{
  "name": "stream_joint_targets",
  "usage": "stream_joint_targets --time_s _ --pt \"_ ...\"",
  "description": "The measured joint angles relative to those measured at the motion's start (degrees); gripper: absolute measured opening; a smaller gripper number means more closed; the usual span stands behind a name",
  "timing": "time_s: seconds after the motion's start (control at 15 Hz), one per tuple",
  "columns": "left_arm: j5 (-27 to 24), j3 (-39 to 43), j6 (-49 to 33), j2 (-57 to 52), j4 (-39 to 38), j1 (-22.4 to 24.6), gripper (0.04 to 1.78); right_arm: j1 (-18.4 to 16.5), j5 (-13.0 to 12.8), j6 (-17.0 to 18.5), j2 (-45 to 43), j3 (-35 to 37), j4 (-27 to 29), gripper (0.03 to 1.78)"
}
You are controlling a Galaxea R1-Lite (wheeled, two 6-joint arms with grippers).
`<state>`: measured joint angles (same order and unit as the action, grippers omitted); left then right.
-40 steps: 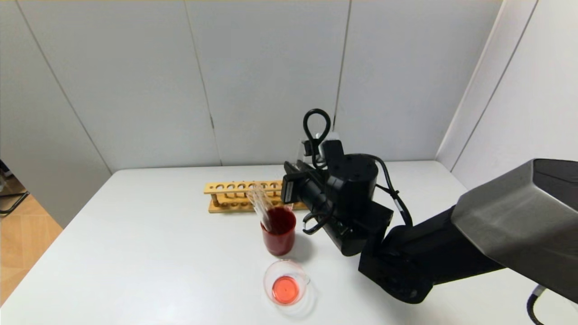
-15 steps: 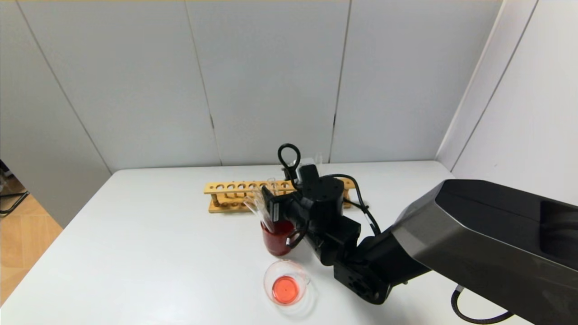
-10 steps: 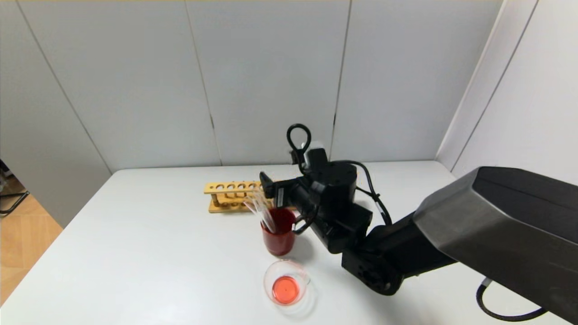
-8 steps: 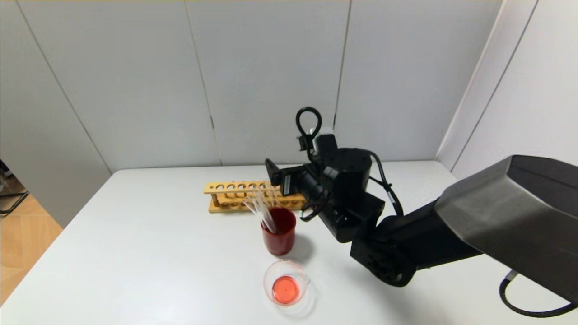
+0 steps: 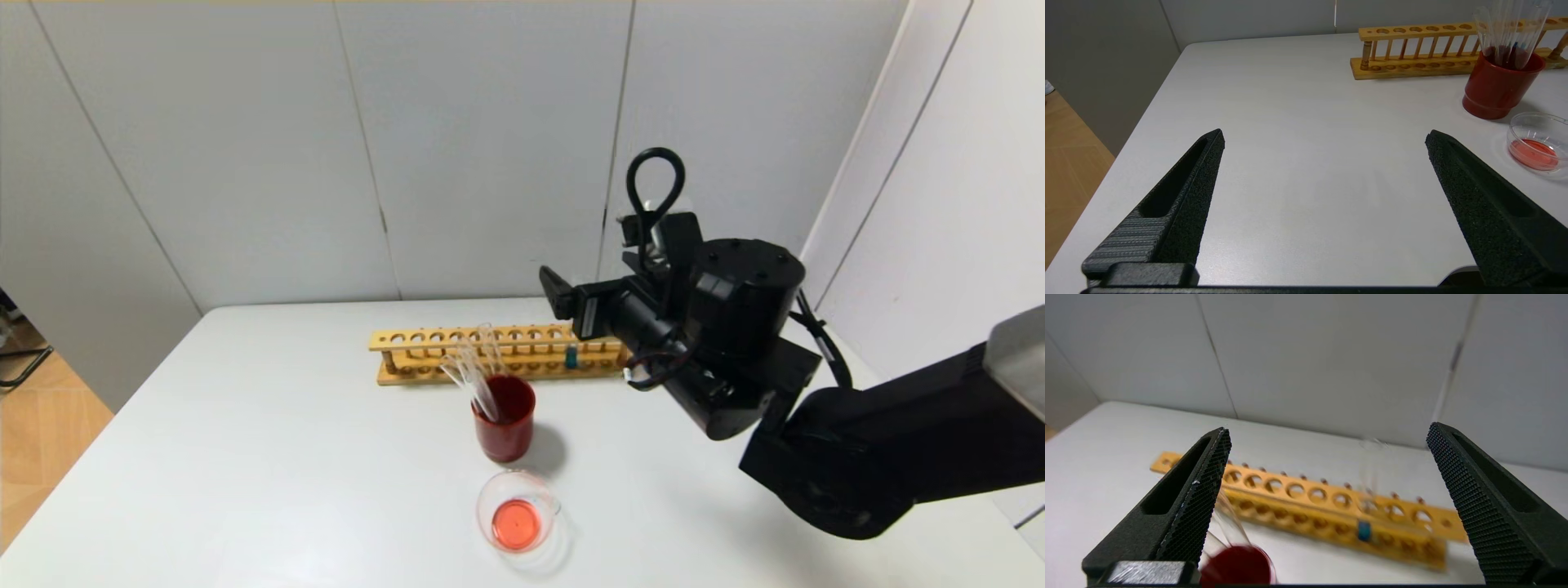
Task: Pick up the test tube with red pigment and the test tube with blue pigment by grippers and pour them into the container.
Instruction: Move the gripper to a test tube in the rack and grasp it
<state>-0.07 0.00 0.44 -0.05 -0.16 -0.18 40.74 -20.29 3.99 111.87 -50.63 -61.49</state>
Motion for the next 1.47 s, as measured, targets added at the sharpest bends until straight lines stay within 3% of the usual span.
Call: stream_joint_targets --time_s 0.13,0.27,0.53,0.67,1.0,1.47 --pt "0.0 0.0 0.0 0.0 0.0 0.0 1.74 -0.7 -0.3 1.6 -2.1 6.0 -2.0 1.74" --pt "0.0 0.0 0.0 0.0 0.0 0.0 1.74 -1.3 -0.4 3.7 -2.2 11.2 -8.1 1.74" --pt "0.0 0.0 0.0 0.0 0.0 0.0 1.74 -2.7 -0.1 4.3 1.5 16.8 -17.9 1.74" --pt "0.0 0.0 0.0 0.0 0.0 0.0 1.74 -3.8 0.8 4.0 3.6 16.7 -17.9 1.74" --pt "0.0 0.0 0.0 0.0 0.0 0.0 1.74 -7.1 6.8 3.3 9.6 11.9 -16.8 1.74" --pt "0.0 0.0 0.0 0.0 0.0 0.0 1.74 -8.7 7.7 0.2 17.2 2.8 -9.2 1.74"
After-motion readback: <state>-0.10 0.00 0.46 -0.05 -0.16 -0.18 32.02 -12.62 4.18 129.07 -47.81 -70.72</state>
